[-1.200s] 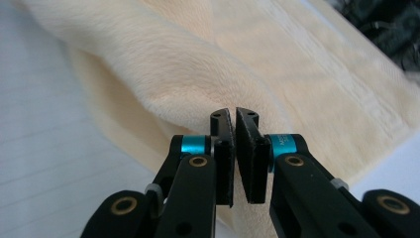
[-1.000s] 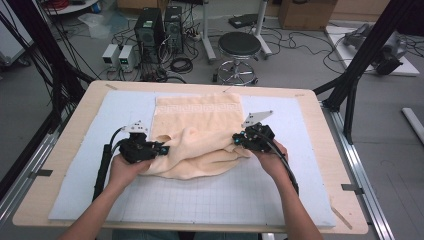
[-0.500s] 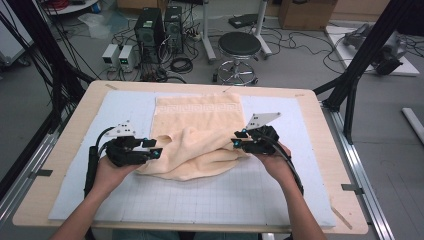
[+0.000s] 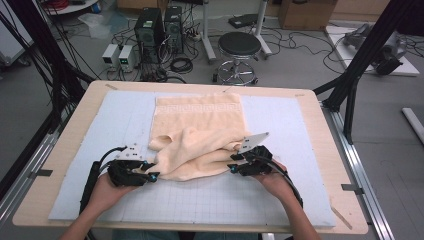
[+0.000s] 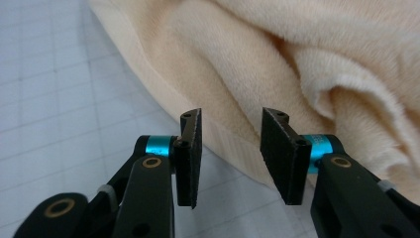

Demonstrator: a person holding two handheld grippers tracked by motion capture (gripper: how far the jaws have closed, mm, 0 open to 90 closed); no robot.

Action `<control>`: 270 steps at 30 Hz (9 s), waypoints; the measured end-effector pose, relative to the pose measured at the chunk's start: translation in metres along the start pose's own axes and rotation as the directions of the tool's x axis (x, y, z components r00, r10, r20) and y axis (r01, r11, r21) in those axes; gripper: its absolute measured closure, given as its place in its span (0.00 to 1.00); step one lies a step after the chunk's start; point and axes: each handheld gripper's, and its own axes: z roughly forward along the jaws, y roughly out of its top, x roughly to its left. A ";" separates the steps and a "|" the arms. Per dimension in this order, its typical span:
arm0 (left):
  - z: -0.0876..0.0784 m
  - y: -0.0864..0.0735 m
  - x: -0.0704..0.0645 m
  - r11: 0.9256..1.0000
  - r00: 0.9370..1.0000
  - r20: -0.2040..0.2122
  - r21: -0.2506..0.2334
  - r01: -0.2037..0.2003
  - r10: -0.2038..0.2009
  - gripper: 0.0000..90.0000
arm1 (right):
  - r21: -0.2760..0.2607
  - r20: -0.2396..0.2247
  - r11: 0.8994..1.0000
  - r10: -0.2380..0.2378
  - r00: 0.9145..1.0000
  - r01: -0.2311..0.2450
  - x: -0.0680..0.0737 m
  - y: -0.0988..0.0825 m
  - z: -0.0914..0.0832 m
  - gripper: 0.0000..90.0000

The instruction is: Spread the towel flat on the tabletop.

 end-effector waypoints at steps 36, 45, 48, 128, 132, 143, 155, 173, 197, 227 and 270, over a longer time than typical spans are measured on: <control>-0.085 -0.006 -0.058 0.985 0.999 0.011 -0.170 -0.037 0.039 0.77 | -0.120 -0.113 0.982 -0.161 0.980 0.147 0.101 0.000 -0.075 0.86; -0.027 -0.008 -0.032 0.992 0.998 0.035 -0.114 -0.048 0.053 0.69 | -0.025 -0.150 0.990 -0.138 0.979 0.136 0.069 0.000 -0.018 0.76; -0.011 -0.004 -0.028 0.994 0.995 0.065 -0.077 -0.072 0.077 0.69 | 0.034 -0.121 0.989 -0.136 0.983 0.141 0.063 -0.001 -0.001 0.72; 0.001 -0.020 -0.038 1.000 0.997 0.071 0.002 -0.028 0.027 0.92 | 0.052 -0.068 0.998 -0.032 0.997 0.036 0.048 -0.026 -0.009 0.84; -0.006 -0.018 -0.038 0.999 0.999 0.038 -0.001 -0.038 0.038 0.98 | 0.061 -0.061 0.997 -0.051 0.997 0.054 0.046 -0.023 -0.009 0.96; -0.066 -0.034 -0.008 0.986 0.992 -0.081 -0.140 0.089 -0.101 0.98 | -0.008 0.061 1.000 -0.004 0.998 0.005 0.027 -0.014 -0.026 0.94; -0.044 -0.032 -0.042 0.992 0.996 0.083 -0.124 0.003 0.007 0.81 | -0.162 0.046 0.982 -0.093 0.995 0.100 0.071 -0.015 -0.079 0.81; -0.005 -0.026 -0.041 0.996 0.996 0.013 -0.033 -0.086 0.087 0.71 | -0.009 -0.167 0.986 -0.166 0.972 0.166 0.088 -0.032 -0.021 0.78; -0.021 -0.022 -0.029 0.993 0.997 -0.047 -0.095 -0.073 0.068 0.65 | -0.112 -0.145 0.975 -0.209 0.967 0.193 0.075 -0.020 -0.035 0.81; -0.036 -0.033 -0.051 0.988 0.989 0.055 -0.081 -0.134 0.139 0.73 | -0.075 -0.152 0.981 -0.188 0.970 0.178 0.084 -0.019 -0.047 0.75; -0.032 -0.029 -0.025 0.993 0.999 -0.024 -0.117 -0.034 0.032 0.55 | -0.054 -0.058 0.998 0.017 0.998 -0.021 0.053 -0.035 -0.034 0.63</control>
